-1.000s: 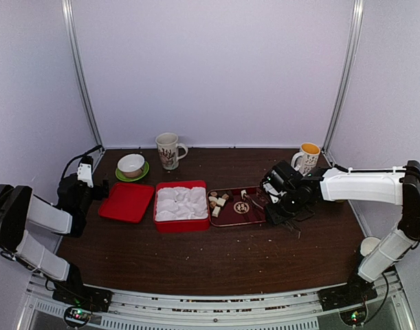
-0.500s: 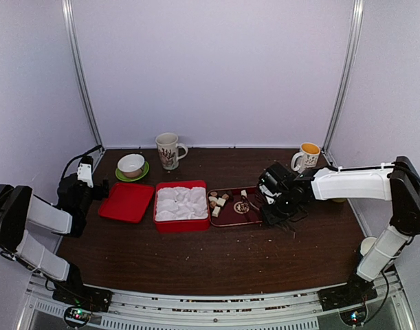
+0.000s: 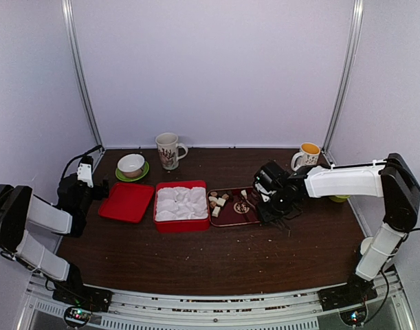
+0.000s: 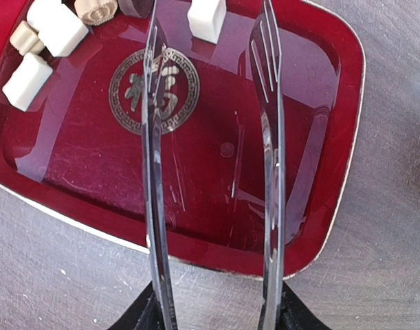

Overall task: Pack the chocolate
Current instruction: Pick up the fake chocolate from the plate.

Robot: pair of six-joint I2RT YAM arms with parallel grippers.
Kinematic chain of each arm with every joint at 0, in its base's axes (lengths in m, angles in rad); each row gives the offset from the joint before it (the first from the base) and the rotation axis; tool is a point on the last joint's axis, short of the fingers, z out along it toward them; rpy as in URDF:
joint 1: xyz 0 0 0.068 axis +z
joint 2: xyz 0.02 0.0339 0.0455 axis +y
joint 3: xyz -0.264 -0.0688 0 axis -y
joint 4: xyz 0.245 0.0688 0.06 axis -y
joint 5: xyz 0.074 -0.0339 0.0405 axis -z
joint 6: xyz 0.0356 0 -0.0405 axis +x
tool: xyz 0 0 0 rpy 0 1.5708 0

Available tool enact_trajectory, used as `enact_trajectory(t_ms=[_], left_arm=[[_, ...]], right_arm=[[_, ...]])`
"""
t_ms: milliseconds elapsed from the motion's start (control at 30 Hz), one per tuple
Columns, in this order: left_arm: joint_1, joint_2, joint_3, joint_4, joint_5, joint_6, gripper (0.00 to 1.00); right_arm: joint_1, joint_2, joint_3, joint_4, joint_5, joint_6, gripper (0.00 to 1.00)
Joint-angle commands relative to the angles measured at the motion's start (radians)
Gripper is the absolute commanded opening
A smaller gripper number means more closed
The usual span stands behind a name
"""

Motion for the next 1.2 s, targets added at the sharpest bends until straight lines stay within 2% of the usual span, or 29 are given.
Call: enact_trajectory(t_ms=[0,567,700,833,1167], left_arm=[[0.007,-0.001,-0.008,0.049,0.009,0.013,0.98],[0.006,-0.002,-0.008,0.05,0.009,0.013,0.98],[0.007,-0.002,-0.008,0.049,0.009,0.013,0.98],[0.006,-0.002,-0.008,0.049,0.01,0.013,0.98],[0.006,-0.001,-0.008,0.05,0.011,0.013,0.98]], right_arm=[[-0.008,0.037,0.051,0.015,0.056,0.013,0.48],[-0.024,0.074,0.089,0.029,0.043,-0.01,0.41],[-0.024,0.047,0.071,0.052,0.017,-0.022,0.31],[-0.024,0.021,0.054,0.065,0.005,-0.033,0.27],[-0.024,-0.073,-0.012,0.123,-0.051,-0.063,0.27]])
